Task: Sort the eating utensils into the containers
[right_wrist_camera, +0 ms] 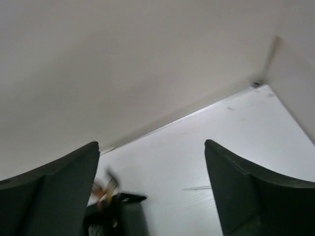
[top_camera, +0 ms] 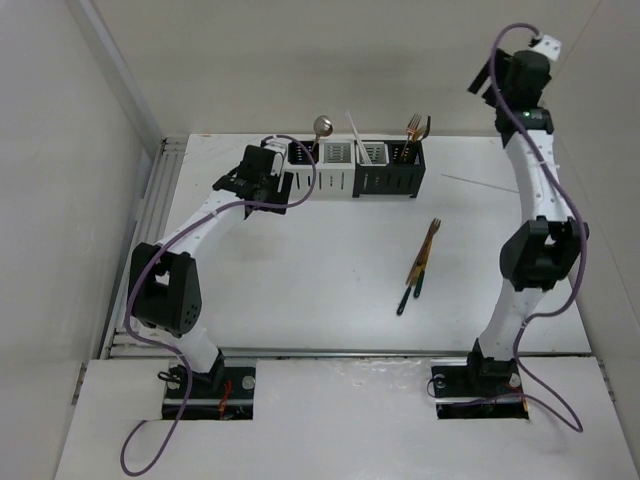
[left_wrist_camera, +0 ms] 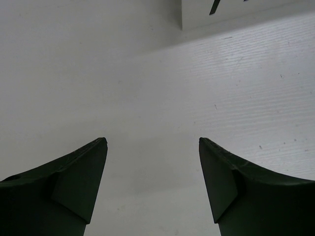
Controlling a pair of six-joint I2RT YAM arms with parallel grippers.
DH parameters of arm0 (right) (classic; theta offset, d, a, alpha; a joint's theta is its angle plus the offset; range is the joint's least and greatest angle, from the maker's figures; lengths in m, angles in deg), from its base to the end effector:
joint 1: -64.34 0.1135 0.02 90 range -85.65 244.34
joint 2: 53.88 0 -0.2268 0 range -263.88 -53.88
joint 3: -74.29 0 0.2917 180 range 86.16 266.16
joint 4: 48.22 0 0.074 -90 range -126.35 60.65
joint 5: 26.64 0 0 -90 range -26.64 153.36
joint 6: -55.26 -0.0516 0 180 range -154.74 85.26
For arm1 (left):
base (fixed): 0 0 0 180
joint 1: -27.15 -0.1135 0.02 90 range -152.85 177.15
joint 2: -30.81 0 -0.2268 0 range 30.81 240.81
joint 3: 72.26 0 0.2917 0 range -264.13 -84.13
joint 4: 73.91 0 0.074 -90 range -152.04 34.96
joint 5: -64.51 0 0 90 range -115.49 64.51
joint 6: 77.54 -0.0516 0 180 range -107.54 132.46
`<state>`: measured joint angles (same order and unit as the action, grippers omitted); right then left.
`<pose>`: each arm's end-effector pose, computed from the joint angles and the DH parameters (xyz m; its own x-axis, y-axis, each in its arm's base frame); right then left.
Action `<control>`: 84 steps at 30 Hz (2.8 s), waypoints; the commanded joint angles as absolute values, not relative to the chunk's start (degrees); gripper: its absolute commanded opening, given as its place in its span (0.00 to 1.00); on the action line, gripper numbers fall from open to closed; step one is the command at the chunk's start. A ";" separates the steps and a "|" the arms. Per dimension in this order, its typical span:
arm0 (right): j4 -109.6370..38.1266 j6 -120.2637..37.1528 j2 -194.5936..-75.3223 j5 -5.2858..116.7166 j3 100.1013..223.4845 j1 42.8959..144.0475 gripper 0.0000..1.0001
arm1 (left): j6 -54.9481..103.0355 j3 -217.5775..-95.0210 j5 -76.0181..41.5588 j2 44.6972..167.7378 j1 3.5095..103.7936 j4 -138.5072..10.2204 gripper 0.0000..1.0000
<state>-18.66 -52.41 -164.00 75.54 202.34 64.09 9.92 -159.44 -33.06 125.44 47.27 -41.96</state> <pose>0.4974 -0.0131 0.3912 -0.1281 0.2973 -0.9462 0.2622 0.9302 0.2568 0.4007 -0.1396 0.2223 -0.5845 0.2609 -0.7683 0.2716 0.9552 0.1178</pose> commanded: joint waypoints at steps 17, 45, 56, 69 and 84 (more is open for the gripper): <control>4.49 -50.47 -200.12 63.88 229.93 48.70 0.96 | 10.00 -164.98 -35.51 126.79 46.93 -39.10 0.73; 16.57 -36.67 -182.38 60.46 189.89 50.02 0.69 | 9.30 -162.97 -32.44 124.50 46.40 -42.44 0.73; 14.55 -33.86 -174.56 65.28 185.66 54.06 0.80 | 9.92 -160.69 -31.82 121.52 46.40 -42.44 0.73; 14.19 -26.04 -175.69 74.76 184.16 57.48 0.83 | 8.86 -159.54 -33.40 120.28 46.40 -42.44 0.74; 17.09 -23.58 -185.10 76.54 191.09 63.29 0.56 | 8.25 -159.54 -33.93 120.28 46.40 -42.44 0.74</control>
